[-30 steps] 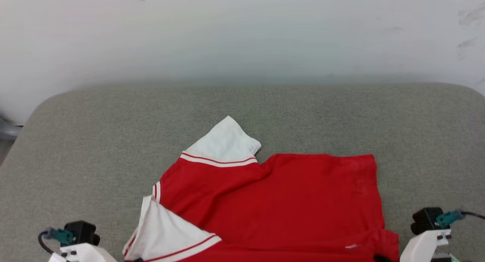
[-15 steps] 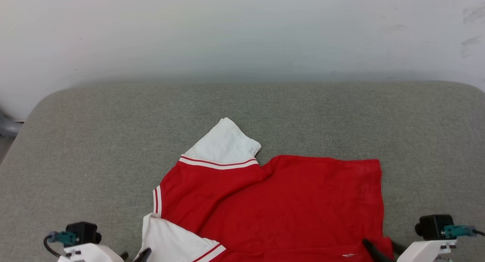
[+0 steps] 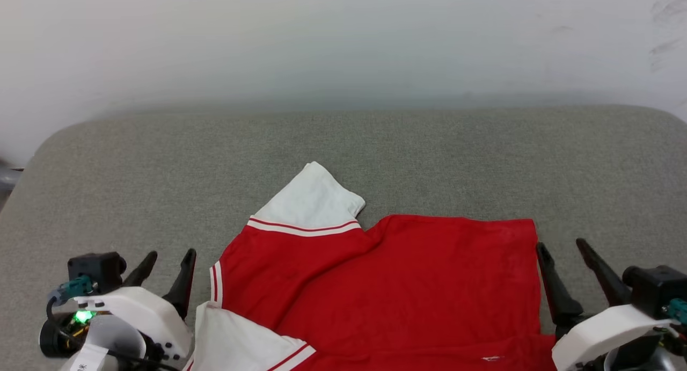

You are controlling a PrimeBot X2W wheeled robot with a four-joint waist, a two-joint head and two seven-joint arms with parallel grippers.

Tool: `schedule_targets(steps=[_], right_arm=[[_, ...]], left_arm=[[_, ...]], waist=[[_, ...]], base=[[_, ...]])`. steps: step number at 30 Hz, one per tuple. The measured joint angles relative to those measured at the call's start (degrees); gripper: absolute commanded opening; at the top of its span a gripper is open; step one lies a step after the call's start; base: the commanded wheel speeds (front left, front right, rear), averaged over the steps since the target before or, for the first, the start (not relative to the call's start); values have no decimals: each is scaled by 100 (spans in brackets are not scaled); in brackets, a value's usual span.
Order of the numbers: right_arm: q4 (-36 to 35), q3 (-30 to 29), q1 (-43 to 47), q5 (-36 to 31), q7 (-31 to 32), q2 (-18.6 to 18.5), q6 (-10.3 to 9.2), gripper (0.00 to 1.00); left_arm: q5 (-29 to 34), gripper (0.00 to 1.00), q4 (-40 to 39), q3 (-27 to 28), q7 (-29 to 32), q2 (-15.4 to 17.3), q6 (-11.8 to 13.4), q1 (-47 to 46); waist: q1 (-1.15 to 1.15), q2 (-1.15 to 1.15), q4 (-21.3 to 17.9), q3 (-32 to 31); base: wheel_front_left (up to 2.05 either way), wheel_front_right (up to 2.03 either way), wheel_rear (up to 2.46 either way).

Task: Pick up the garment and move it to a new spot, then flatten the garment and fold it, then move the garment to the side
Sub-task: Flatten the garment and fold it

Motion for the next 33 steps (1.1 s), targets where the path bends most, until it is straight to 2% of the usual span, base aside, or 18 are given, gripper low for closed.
schedule_targets(steps=[5, 8, 15, 19, 24, 27, 33], right_arm=[[-449, -58, -163, -269, -157, 140, 0, 100], [-748, -92, -283, -318, -181, 216, 0, 100], [-965, -70, -641, -356, -182, 332, 0, 100], [-929, -59, -775, -346, -205, 368, 0, 100], [-840, 7, -923, -292, -293, 391, 0, 100], [-744, 3, -977, -248, -365, 402, 0, 100], [-452, 15, -1050, -24, -576, 410, 0, 100]], left_arm=[[320, 100, 15, 3, -372, -108, 54, -470], [391, 100, 75, -33, -396, -185, -23, -860], [237, 100, 552, -133, 119, -204, -576, -2035], [49, 100, 926, -259, 800, -142, -964, -2734], [-288, 100, 1361, -471, 2003, -20, -1360, -3512], [-497, 100, 1549, -604, 2741, 49, -1474, -3873], [-602, 100, 1768, -845, 3849, 207, -1479, -4350]], waist=[[0, 0, -58, 294], [0, 0, -99, 553], [1, 0, -263, 1308], [1, 0, -416, 1658], [1, 0, -702, 1932], [1, 0, -882, 2060], [1, 0, -1194, 2305]], base=[[0, 0, 0], [0, 0, 0], [0, 0, 0], [0, 0, 0], [0, 0, 0], [0, 0, 0], [0, 0, 0]])
